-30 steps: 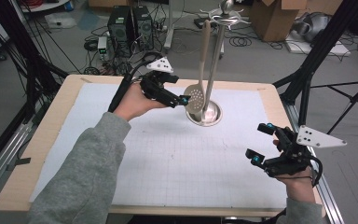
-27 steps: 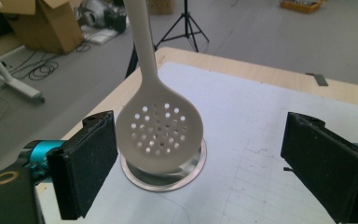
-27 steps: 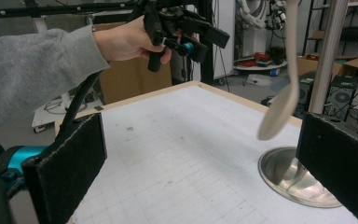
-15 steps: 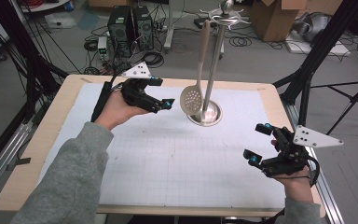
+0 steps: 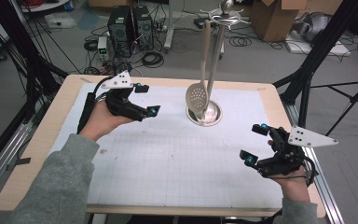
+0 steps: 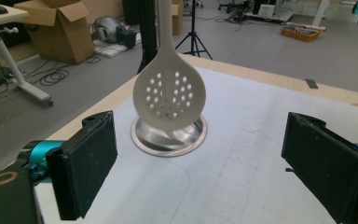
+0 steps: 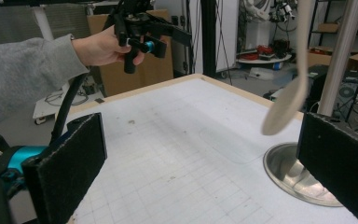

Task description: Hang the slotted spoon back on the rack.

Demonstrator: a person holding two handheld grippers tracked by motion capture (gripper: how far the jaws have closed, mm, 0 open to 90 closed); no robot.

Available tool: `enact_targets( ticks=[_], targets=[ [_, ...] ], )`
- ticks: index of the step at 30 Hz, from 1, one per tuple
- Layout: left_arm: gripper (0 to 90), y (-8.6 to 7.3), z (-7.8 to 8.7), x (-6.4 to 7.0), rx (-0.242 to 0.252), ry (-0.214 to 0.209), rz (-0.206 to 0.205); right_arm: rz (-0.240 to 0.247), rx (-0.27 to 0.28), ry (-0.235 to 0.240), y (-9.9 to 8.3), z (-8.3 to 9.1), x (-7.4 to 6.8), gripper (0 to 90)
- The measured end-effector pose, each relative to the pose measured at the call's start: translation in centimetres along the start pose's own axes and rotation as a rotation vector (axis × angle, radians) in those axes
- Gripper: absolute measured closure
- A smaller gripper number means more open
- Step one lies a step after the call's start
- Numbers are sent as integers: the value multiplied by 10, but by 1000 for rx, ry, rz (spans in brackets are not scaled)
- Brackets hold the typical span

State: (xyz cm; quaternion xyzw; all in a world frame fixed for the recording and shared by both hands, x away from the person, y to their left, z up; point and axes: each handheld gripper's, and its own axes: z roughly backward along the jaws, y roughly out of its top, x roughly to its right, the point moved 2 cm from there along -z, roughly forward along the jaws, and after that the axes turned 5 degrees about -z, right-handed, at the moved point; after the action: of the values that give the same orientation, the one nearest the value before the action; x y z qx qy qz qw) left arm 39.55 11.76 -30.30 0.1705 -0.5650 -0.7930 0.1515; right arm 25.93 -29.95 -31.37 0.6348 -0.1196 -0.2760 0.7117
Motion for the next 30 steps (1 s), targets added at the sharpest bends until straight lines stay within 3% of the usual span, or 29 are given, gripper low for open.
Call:
enact_targets(
  ticks=[6,19,23,24,30],
  targets=[
    [103,-13,15,4,28,-37,11,4,-2,6,1,-2,-2,4],
    [103,-27,32,17,56,-33,11,6,-13,8,-1,-7,-1,4],
    [102,-33,42,19,72,-18,25,4,-19,8,-1,-9,-1,4],
    [103,-36,48,17,76,23,37,9,-15,8,-1,-10,-1,4],
    [102,-41,62,15,117,51,62,9,-17,2,-2,-13,0,4]
  ],
)
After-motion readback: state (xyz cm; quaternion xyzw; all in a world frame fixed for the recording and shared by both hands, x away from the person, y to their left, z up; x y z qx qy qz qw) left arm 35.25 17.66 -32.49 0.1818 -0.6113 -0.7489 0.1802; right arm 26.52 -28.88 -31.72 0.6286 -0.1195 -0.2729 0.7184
